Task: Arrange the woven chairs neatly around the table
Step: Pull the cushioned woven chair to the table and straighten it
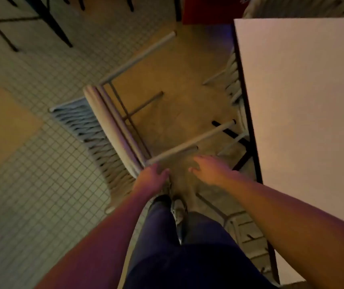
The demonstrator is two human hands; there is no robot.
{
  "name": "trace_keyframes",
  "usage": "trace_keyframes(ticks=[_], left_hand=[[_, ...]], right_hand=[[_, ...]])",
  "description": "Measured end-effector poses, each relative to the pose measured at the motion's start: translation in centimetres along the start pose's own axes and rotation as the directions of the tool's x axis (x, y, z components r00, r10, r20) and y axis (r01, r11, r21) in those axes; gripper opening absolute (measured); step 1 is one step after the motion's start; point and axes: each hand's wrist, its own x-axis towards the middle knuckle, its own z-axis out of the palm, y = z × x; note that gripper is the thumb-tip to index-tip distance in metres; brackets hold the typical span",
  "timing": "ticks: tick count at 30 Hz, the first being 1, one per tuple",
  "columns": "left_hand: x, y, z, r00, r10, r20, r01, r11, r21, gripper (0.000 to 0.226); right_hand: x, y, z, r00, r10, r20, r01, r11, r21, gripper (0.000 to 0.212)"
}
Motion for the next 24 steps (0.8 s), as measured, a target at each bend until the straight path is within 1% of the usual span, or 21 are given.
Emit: trace_keyframes(ticks=[1, 3, 5, 7, 8, 10, 13, 15, 19, 22, 24], left_hand=[[-1.1, -1.3, 0.3, 0.998, -0.056, -0.009, 0.056, 0.998, -0.030, 0.042], [-3.4, -4.6, 1.1, 0.979, -0.193, -0.064, 0.180, 0.968, -0.172, 0.040], [-6.6, -7.8, 2.0, 0.939, -0.335, -0.077, 0.289, 0.890, -0.354, 0.040], [-10.0, -11.1, 2.8, 0.903, -0.423, -0.074, 0.335, 0.801, -0.497, 0.040], [-11.6, -12.8, 3.0, 0.885, -0.458, -0.081, 0.339, 0.755, -0.561, 0.038], [-14.3, -16.0, 3.2, 0.846, -0.529, -0.066, 0.340, 0.632, -0.696, 0.034], [-17.2, -20.8, 3.0, 0.804, -0.593, -0.037, 0.318, 0.482, -0.817, 0.031], [-18.7, -23.6, 2.3, 0.780, -0.625, -0.034, 0.293, 0.413, -0.862, 0.032], [-21.4, -31.2, -1.0, 0.746, -0.666, 0.003, 0.201, 0.220, -0.954, 0.023], [-22.7, -37.6, -4.8, 0.740, -0.673, 0.012, 0.135, 0.131, -0.982, 0.028], [-23.9, -42.2, -7.3, 0.709, -0.705, 0.032, 0.131, 0.086, -0.988, 0.029]], right_hand=[[-0.5, -0.8, 1.0, 0.999, -0.018, 0.026, 0.019, 1.000, -0.016, 0.051], [-0.9, -2.6, 3.4, 0.993, -0.086, 0.079, 0.089, 0.995, -0.034, 0.046], [-2.2, -4.7, 6.2, 0.982, -0.115, 0.150, 0.125, 0.990, -0.060, 0.043], [-3.6, -6.9, 9.2, 0.970, -0.149, 0.191, 0.166, 0.983, -0.076, 0.042], [-4.2, -8.2, 10.5, 0.966, -0.166, 0.201, 0.184, 0.980, -0.076, 0.042], [-5.4, -10.6, 13.1, 0.954, -0.187, 0.234, 0.207, 0.976, -0.064, 0.043], [-6.1, -14.8, 16.2, 0.928, -0.235, 0.288, 0.273, 0.957, -0.099, 0.045], [-5.9, -17.9, 17.6, 0.915, -0.256, 0.312, 0.308, 0.942, -0.132, 0.047], [-5.1, -26.1, 20.8, 0.908, -0.256, 0.332, 0.322, 0.933, -0.161, 0.046], [-4.7, -32.0, 23.5, 0.912, -0.271, 0.307, 0.337, 0.922, -0.189, 0.044], [-4.4, -36.4, 25.0, 0.914, -0.300, 0.273, 0.353, 0.919, -0.173, 0.041]])
